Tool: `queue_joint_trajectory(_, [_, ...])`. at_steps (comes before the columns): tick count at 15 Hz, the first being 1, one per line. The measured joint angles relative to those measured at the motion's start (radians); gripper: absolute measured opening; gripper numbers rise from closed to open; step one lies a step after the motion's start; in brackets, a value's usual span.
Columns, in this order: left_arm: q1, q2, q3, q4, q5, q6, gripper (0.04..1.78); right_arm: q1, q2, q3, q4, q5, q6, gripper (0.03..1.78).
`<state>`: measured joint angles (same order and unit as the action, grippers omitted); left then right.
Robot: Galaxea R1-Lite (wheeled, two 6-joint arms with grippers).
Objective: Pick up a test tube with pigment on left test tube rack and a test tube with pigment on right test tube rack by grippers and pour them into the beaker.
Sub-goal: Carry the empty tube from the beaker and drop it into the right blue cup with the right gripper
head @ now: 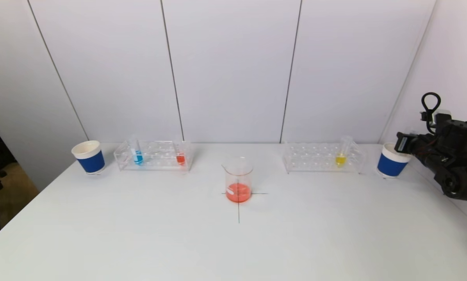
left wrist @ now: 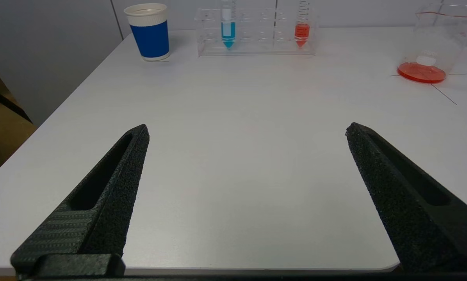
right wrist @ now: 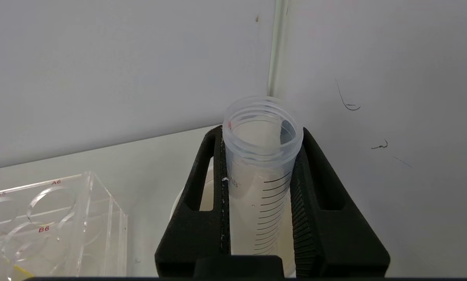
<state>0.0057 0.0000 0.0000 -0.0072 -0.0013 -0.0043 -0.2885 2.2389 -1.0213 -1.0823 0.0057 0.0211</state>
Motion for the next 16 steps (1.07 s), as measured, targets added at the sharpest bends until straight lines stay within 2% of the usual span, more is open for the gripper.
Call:
queue_joint_trajectory(11, [0.0, 0.0, 0.0, 0.0, 0.0, 0.0, 1.76, -0.008, -0.001, 0.006, -0.001, 0.001, 0.003, 0.5])
queue_joint_trajectory(14, [0.0, 0.0, 0.0, 0.0, -0.001, 0.0, 1.76, -0.008, -0.001, 0.008, -0.001, 0.001, 0.003, 0.62])
queue_joint_trajectory(16, [0.0, 0.0, 0.0, 0.0, 0.0, 0.0, 1.76, -0.008, -0.003, 0.009, 0.0, 0.001, 0.003, 0.83])
